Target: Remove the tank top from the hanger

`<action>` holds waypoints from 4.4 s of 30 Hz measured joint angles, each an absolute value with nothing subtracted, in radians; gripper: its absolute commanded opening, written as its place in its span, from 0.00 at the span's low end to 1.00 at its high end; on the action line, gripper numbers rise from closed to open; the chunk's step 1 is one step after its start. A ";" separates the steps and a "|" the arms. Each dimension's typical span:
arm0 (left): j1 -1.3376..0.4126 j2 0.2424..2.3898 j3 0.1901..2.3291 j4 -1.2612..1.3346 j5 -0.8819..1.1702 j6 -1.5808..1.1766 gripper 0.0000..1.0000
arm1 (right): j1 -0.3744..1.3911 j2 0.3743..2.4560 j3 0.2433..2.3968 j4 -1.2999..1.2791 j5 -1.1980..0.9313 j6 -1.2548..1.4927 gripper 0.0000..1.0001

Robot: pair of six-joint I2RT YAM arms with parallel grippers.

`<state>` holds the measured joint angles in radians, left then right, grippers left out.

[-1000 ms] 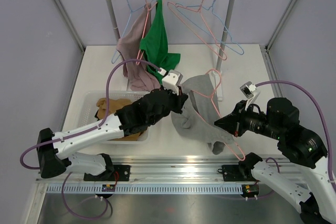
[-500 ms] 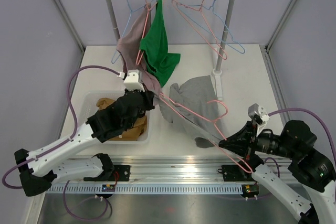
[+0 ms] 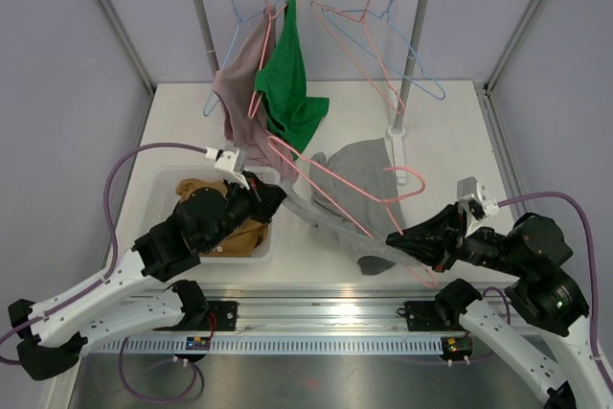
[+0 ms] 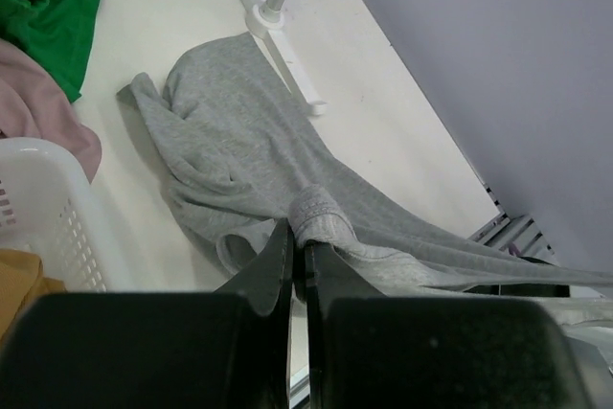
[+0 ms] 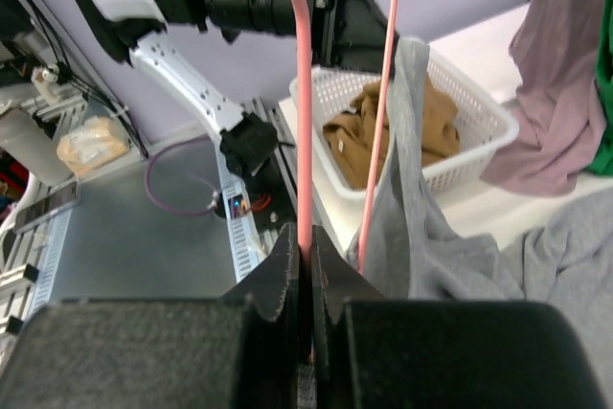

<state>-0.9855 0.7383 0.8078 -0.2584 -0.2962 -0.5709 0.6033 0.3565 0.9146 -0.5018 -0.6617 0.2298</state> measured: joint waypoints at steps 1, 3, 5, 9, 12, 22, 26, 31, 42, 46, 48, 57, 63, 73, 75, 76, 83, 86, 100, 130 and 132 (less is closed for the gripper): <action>-0.986 0.733 0.808 -0.257 -0.291 -0.570 0.00 | 0.603 0.369 0.915 -0.466 -0.665 0.239 0.00; -0.986 0.733 0.807 -0.251 -0.276 -0.570 0.00 | 0.603 0.395 0.913 -0.393 -0.659 0.261 0.00; -0.989 0.739 0.794 -0.225 -0.244 -0.569 0.00 | 0.603 0.416 0.901 -0.300 -0.616 0.293 0.00; -1.041 0.758 0.717 -0.164 -0.170 -0.566 0.00 | 0.603 0.434 0.810 -0.052 -0.477 0.350 0.00; -1.115 0.771 0.650 -0.094 -0.116 -0.553 0.00 | 0.603 0.447 0.681 0.205 -0.373 0.387 0.00; -1.254 0.891 0.672 -0.194 -0.330 -0.540 0.24 | 0.603 0.638 0.781 0.343 -0.050 0.336 0.00; -1.254 0.933 0.755 -0.328 -0.454 -0.546 0.99 | 0.603 0.799 1.153 0.002 -0.010 0.333 0.00; -1.254 0.927 0.894 -0.508 -0.579 -0.551 0.99 | 0.603 0.981 1.443 -0.297 -0.028 0.340 0.00; -1.254 0.825 1.123 -0.953 -0.755 -0.554 0.99 | 0.603 1.377 1.699 -0.682 -0.009 0.327 0.00; -1.254 0.733 1.080 -0.994 -0.762 -0.547 0.99 | 0.592 1.533 1.921 -0.752 0.006 0.317 0.00; -1.254 0.692 1.047 -1.007 -0.765 -0.547 0.99 | 0.572 1.620 2.064 -0.780 0.006 0.318 0.00; -1.254 0.683 1.025 -1.049 -0.787 -0.554 0.99 | 0.429 1.987 2.598 -0.889 -0.080 0.348 0.00; -1.254 0.691 1.025 -1.066 -0.799 -0.560 0.99 | 0.384 2.056 2.556 -0.900 -0.123 0.367 0.00; -1.254 0.701 1.025 -1.067 -0.799 -0.561 0.99 | 0.377 1.982 2.394 -0.848 -0.096 0.383 0.02; -1.254 0.706 1.025 -1.067 -0.798 -0.561 0.99 | 0.373 1.971 2.393 -0.859 -0.095 0.390 0.08; -1.254 0.709 1.025 -1.066 -0.799 -0.561 0.99 | 0.371 1.965 2.390 -0.863 -0.096 0.392 0.18; -1.254 0.735 1.026 -1.040 -0.790 -0.561 0.99 | 0.365 1.916 2.354 -0.870 -0.099 0.400 0.61; -1.254 0.756 1.025 -1.007 -0.778 -0.561 0.99 | 0.365 1.879 2.338 -0.881 -0.099 0.394 0.68; -1.254 1.163 0.960 -0.525 -0.517 -0.541 0.99 | 0.365 1.199 1.818 -0.839 -0.208 0.303 0.99; -1.226 1.523 1.155 -0.480 -0.508 -0.574 0.00 | 0.364 0.516 1.251 -0.799 -0.381 0.363 1.00; -1.225 1.407 1.199 -0.529 -0.560 -0.562 0.00 | 0.364 0.513 1.251 -0.802 -0.380 0.362 0.99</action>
<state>-1.2251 1.4071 1.1988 -0.5293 -0.5598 -0.5625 0.3641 0.5125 1.2507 -0.8021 -0.3801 0.3622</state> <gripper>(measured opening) 0.027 0.993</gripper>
